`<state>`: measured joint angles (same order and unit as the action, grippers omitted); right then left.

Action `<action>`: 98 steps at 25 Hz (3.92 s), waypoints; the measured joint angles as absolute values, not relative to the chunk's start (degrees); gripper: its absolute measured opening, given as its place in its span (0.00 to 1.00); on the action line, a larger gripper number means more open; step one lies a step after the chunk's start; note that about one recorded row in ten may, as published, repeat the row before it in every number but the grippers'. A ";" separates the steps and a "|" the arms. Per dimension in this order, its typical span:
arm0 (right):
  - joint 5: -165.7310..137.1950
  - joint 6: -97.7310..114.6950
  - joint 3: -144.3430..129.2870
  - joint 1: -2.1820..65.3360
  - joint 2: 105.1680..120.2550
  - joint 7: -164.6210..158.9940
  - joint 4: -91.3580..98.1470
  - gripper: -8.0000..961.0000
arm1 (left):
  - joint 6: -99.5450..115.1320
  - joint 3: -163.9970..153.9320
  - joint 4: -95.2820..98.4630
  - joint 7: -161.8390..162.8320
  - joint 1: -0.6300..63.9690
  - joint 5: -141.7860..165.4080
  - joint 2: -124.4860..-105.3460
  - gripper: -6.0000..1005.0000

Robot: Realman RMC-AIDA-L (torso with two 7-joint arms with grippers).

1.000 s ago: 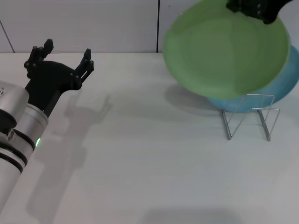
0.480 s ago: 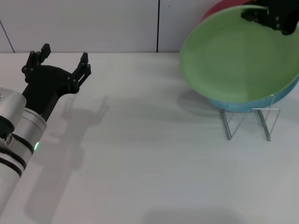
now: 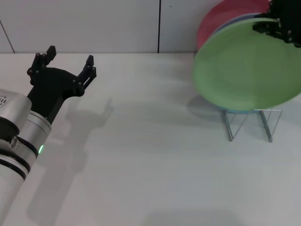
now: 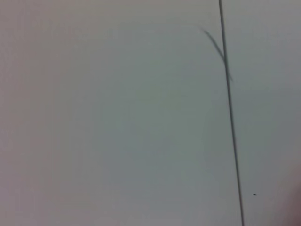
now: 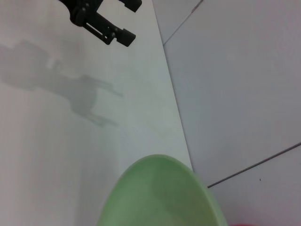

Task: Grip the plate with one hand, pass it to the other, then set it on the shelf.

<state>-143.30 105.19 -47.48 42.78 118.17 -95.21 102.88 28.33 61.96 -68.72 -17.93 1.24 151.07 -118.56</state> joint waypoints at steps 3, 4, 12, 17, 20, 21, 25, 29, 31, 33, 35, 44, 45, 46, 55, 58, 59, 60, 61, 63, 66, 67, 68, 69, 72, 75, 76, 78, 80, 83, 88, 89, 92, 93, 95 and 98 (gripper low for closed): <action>-143.26 105.19 -46.60 41.99 118.26 -93.44 102.88 0.08 | 28.21 61.55 -68.72 -17.93 1.38 151.03 -118.58 0.86; -143.20 105.07 -46.06 41.53 118.36 -92.41 102.88 0.08 | 28.17 61.45 -68.72 -17.93 1.45 150.99 -118.59 0.86; -143.10 104.70 -44.29 39.87 118.63 -89.72 102.67 0.08 | 27.96 60.65 -68.69 -17.92 2.46 150.31 -118.66 0.86; -142.98 104.37 -43.46 38.25 118.89 -88.08 102.48 0.08 | 27.94 60.41 -68.47 -17.92 3.03 150.23 -118.65 0.86; -142.66 104.07 -43.19 37.45 118.95 -87.52 102.19 0.08 | 27.94 60.35 -68.05 -17.92 3.44 150.21 -118.65 0.86; -142.60 103.81 -43.10 37.18 118.97 -87.40 102.16 0.08 | 27.95 60.32 -67.94 -17.92 3.58 150.20 -118.65 0.86; -142.57 103.07 -42.83 36.38 119.07 -87.12 102.15 0.08 | 27.94 60.21 -67.74 -17.92 3.94 150.13 -118.64 0.86; -142.70 102.63 -42.80 35.63 119.25 -87.10 101.98 0.08 | 27.95 60.21 -67.74 -17.92 4.06 150.12 -118.58 0.86; -142.70 102.59 -42.81 35.51 119.27 -87.10 101.95 0.08 | 27.94 60.19 -67.77 -17.92 4.05 150.12 -118.56 0.86; -142.73 102.44 -42.97 35.16 119.28 -87.02 101.89 0.08 | 27.94 60.15 -67.91 -17.92 4.05 150.11 -118.52 0.86; -142.85 102.11 -43.08 34.88 119.32 -86.84 101.75 0.08 | 27.95 60.11 -68.00 -17.92 4.06 150.12 -118.49 0.86; -143.07 97.70 -43.43 34.12 119.44 -86.69 99.39 0.09 | 27.95 59.73 -68.27 -17.95 4.13 150.12 -118.47 0.86; -143.07 97.70 -43.43 34.12 119.44 -86.69 99.39 0.09 | 27.95 59.65 -68.36 -18.01 4.18 150.12 -118.47 0.86; -143.08 97.60 -43.61 34.09 119.45 -86.69 99.11 0.09 | 27.95 59.59 -68.39 -18.05 4.29 150.12 -118.48 0.86; -144.18 97.22 -44.42 34.02 119.48 -86.91 98.27 0.24 | 27.78 59.52 -67.79 -17.99 6.12 150.12 -118.48 0.86; -144.57 98.39 -43.93 34.12 119.39 -87.47 98.85 0.33 | 27.40 59.89 -67.71 -18.00 6.48 150.12 -118.54 0.86; -143.76 99.50 -43.37 34.05 119.38 -88.47 100.03 0.35 | 27.37 59.96 -67.69 -17.99 6.55 150.12 -118.55 0.86; -143.76 99.50 -43.37 34.05 119.38 -88.47 100.03 0.37 | 27.33 60.07 -67.59 -18.00 6.72 150.12 -118.56 0.86; -142.94 100.43 -43.03 33.99 119.37 -89.22 100.72 0.39 | 27.30 60.22 -67.45 -18.01 6.89 150.12 -118.56 0.86; -141.03 102.65 -42.34 33.95 119.36 -90.56 101.91 0.42 | 27.23 60.54 -67.23 -18.10 7.15 150.12 -118.57 0.86; -133.90 104.92 -39.66 33.11 119.43 -93.23 105.03 0.48 | 27.25 60.71 -67.19 -18.49 7.26 150.12 -118.57 0.86; -130.36 104.33 -37.51 32.69 119.45 -94.31 105.93 0.50 | 27.60 60.73 -67.11 -18.61 7.27 150.12 -118.56 0.86; -126.65 103.05 -34.75 32.29 119.47 -95.08 106.19 0.52 | 27.92 60.73 -67.03 -18.68 7.24 150.12 -118.58 0.86; -122.50 101.15 -31.63 31.81 119.46 -95.65 105.87 0.62 | 28.87 60.81 -66.74 -18.71 7.04 150.11 -118.55 0.86; -110.64 94.95 -22.39 29.32 119.30 -95.13 99.79 0.73 | 31.65 61.28 -65.96 -18.71 6.27 150.12 -118.55 0.86; -96.46 92.78 -13.62 25.14 119.31 -87.07 87.05 0.72 | 33.01 61.70 -65.66 -18.59 5.72 150.09 -118.51 0.86; -88.66 92.80 -9.94 23.21 119.28 -81.86 78.71 0.72 | 33.01 61.70 -65.66 -18.59 5.72 150.09 -118.51 0.86; -77.48 93.44 -6.37 20.16 118.82 -72.92 64.84 0.72 | 35.69 62.45 -64.80 -18.32 4.67 150.03 -118.51 0.86; -66.18 94.42 -5.09 17.19 118.11 -62.90 51.06 0.72 | 44.48 62.79 -60.08 -18.10 3.88 148.90 -118.53 0.86; -56.52 94.60 -4.09 14.15 117.67 -51.35 35.80 0.72 | 49.40 62.64 -56.64 -17.68 4.00 147.51 -118.62 0.86; -49.58 93.49 0.64 13.80 117.93 -34.85 18.54 0.72 | 64.04 63.76 -35.77 -6.24 9.53 142.19 -118.78 0.86; -48.74 91.02 1.47 14.60 117.76 -31.63 15.48 0.72 | 65.59 63.78 -32.95 -4.61 10.58 141.68 -118.79 0.86; -47.63 86.80 2.65 16.00 117.70 -28.75 13.35 0.72 | 69.08 63.79 -23.00 0.63 14.52 140.29 -118.82 0.86; -47.27 85.18 2.96 16.56 117.69 -28.00 12.91 0.72 | 69.35 63.80 -21.23 1.34 15.29 140.14 -118.83 0.86; -46.90 82.09 3.42 17.56 117.84 -26.63 12.56 0.72 | 69.42 63.79 -19.14 1.63 16.19 140.05 -118.83 0.86; -46.89 81.11 3.65 18.42 118.06 -26.05 12.33 0.72 | 69.94 63.81 -18.69 -0.24 16.01 139.98 -118.82 0.86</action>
